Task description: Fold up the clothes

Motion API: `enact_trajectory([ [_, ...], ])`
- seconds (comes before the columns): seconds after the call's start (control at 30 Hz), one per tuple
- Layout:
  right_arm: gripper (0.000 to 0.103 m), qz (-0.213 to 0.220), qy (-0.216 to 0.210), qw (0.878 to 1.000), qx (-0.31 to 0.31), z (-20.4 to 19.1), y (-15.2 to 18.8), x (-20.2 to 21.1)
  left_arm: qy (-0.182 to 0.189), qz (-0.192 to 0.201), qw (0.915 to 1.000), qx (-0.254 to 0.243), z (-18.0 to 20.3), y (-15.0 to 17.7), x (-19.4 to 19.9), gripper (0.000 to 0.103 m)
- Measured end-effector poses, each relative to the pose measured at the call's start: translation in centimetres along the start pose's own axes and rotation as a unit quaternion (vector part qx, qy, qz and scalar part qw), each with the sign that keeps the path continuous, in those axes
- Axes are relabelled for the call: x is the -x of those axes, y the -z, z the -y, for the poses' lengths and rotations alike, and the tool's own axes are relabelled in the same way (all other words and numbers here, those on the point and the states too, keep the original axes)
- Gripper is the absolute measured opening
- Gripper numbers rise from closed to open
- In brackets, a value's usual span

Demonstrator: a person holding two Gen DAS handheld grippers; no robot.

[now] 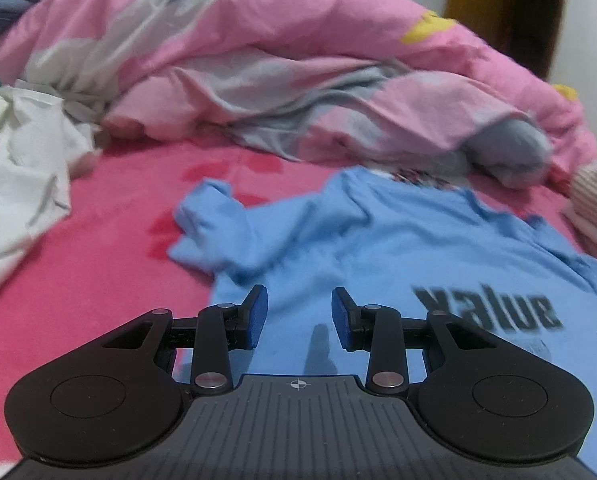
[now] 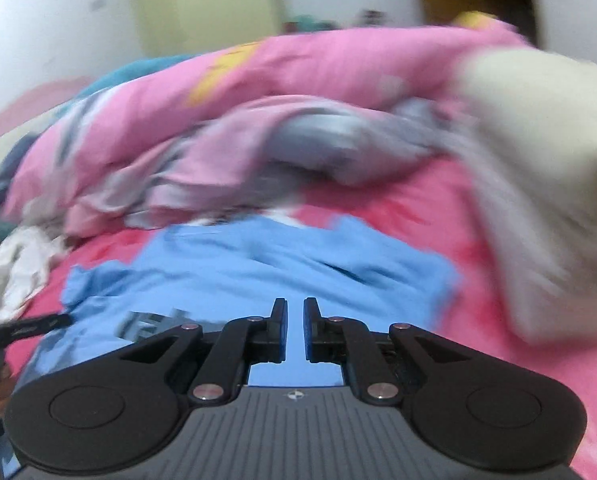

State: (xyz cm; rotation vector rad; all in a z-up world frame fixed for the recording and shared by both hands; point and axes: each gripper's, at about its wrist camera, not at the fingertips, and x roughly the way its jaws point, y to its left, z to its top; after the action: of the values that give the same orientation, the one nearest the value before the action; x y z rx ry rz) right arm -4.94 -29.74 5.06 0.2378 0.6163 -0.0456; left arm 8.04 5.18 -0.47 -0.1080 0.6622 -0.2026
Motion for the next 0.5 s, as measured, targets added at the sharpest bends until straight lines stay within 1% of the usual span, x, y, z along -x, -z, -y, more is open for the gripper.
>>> enact_trajectory([
  [0.1,0.009,-0.008,-0.050,0.998,0.041,-2.9,-2.0,-4.5,-0.035,0.004,0.9993,0.014,-0.7,-0.9,-1.3,0.035],
  [0.17,0.009,-0.020,-0.080,0.995,0.055,-5.3,-3.0,-7.1,-0.049,0.010,0.9986,0.015,-1.4,-0.8,-1.9,0.035],
  [0.2,0.009,-0.026,-0.095,0.993,0.062,-6.5,-3.6,-8.4,-0.049,0.010,0.9985,0.020,-1.9,-0.7,-2.0,0.035],
  [0.3,0.009,-0.043,-0.140,0.986,0.083,-10.1,-5.2,-12.3,-0.048,-0.004,0.9981,0.037,-3.2,-0.2,-2.3,0.035],
  [0.37,0.016,-0.063,-0.172,0.978,0.101,-12.4,-6.1,-14.7,-0.044,-0.009,0.9980,0.045,-3.5,0.0,-2.0,0.035],
  [0.4,0.026,-0.072,-0.182,0.974,0.112,-13.8,-6.4,-15.6,-0.041,-0.007,0.9980,0.047,-3.6,0.1,-1.6,0.035],
  [0.43,0.033,-0.081,-0.192,0.970,0.124,-15.2,-6.8,-16.6,-0.038,-0.003,0.9980,0.050,-3.6,0.2,-1.3,0.035],
  [0.5,0.038,-0.101,-0.206,0.962,0.148,-18.2,-7.2,-18.4,-0.028,-0.002,0.9972,0.069,-3.9,0.3,-0.8,0.035],
])
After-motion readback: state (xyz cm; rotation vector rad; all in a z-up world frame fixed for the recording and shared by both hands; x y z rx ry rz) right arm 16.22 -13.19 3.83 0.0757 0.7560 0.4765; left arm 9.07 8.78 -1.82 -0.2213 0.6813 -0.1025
